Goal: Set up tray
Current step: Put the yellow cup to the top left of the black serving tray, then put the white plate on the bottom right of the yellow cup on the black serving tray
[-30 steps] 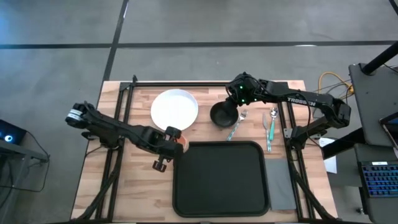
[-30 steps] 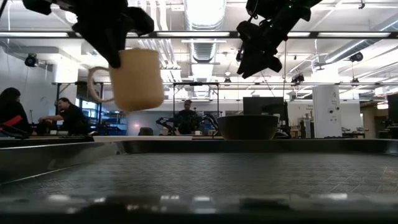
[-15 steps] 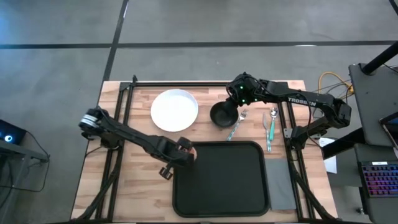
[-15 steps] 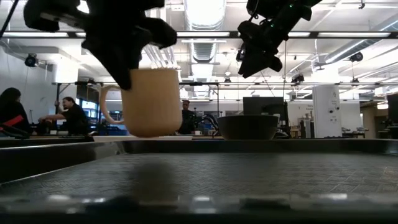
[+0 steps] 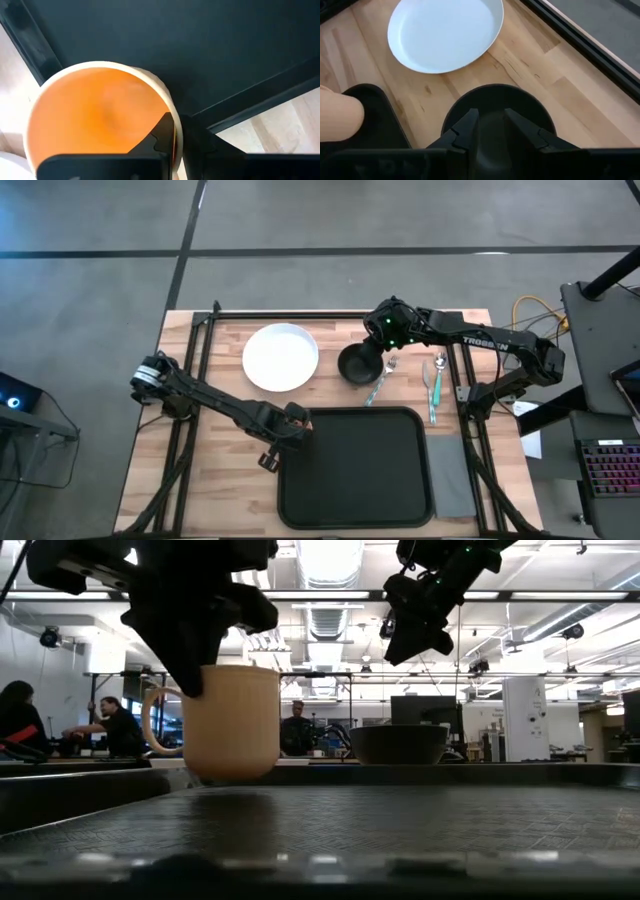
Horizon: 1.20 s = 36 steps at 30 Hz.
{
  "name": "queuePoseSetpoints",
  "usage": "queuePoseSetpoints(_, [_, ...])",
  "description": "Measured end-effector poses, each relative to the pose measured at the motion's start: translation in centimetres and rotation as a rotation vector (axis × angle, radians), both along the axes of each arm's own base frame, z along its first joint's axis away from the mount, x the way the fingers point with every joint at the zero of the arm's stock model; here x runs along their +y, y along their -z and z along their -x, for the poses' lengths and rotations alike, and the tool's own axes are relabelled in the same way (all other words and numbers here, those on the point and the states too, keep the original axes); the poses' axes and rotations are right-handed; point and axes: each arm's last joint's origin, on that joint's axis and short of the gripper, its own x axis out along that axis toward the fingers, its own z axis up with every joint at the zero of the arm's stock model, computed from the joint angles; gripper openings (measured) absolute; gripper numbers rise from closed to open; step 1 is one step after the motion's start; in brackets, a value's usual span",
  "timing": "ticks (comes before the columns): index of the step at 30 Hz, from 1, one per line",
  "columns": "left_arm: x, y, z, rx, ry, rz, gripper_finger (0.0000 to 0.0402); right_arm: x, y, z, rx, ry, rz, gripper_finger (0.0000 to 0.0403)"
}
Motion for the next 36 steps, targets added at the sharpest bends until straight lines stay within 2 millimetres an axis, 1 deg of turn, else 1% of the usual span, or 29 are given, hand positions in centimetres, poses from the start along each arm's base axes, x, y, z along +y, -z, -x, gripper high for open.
queuePoseSetpoints(5, [-0.1, -0.2, -0.3, -0.027, -0.001, 0.010, 0.0018, 0.0, 0.0, 0.0, 0.000, 0.000, 0.000, 0.0087])
queuePoseSetpoints(10, [-0.1, -0.1, -0.2, -0.021, -0.005, 0.009, 0.0056, 0.0, 0.0, 0.0, 0.001, 0.001, -0.001, 0.0088])
queuePoseSetpoints(17, [0.0, -0.3, -0.1, -0.008, -0.066, 0.022, 0.0107, 0.0, 0.2, 0.1, 0.009, -0.001, -0.002, 0.0077])
queuePoseSetpoints(22, [0.2, -0.7, 0.4, 0.013, -0.119, 0.029, 0.0122, 0.0, 0.4, 0.1, 0.017, -0.007, 0.001, 0.0073])
queuePoseSetpoints(25, [0.3, -1.5, 0.8, -0.010, -0.163, 0.053, 0.0123, 0.0, 0.4, 0.1, 0.016, -0.007, 0.001, 0.0073])
queuePoseSetpoints(28, [0.5, -2.9, 1.4, -0.053, -0.246, 0.090, 0.0123, 0.0, 0.4, 0.1, 0.016, -0.006, 0.001, 0.0073])
queuePoseSetpoints(31, [1.0, -4.4, 2.4, -0.100, -0.364, 0.102, 0.0123, 0.0, 0.4, 0.1, 0.015, -0.006, 0.002, 0.0073])
queuePoseSetpoints(34, [1.9, -5.8, 3.7, -0.116, -0.558, 0.125, 0.0123, 0.0, 0.4, 0.1, 0.014, -0.006, 0.003, 0.0073])
queuePoseSetpoints(36, [2.7, -6.2, 4.3, -0.113, -0.676, 0.145, 0.0123, 0.0, 0.4, 0.0, 0.013, -0.014, 0.016, 0.0073])
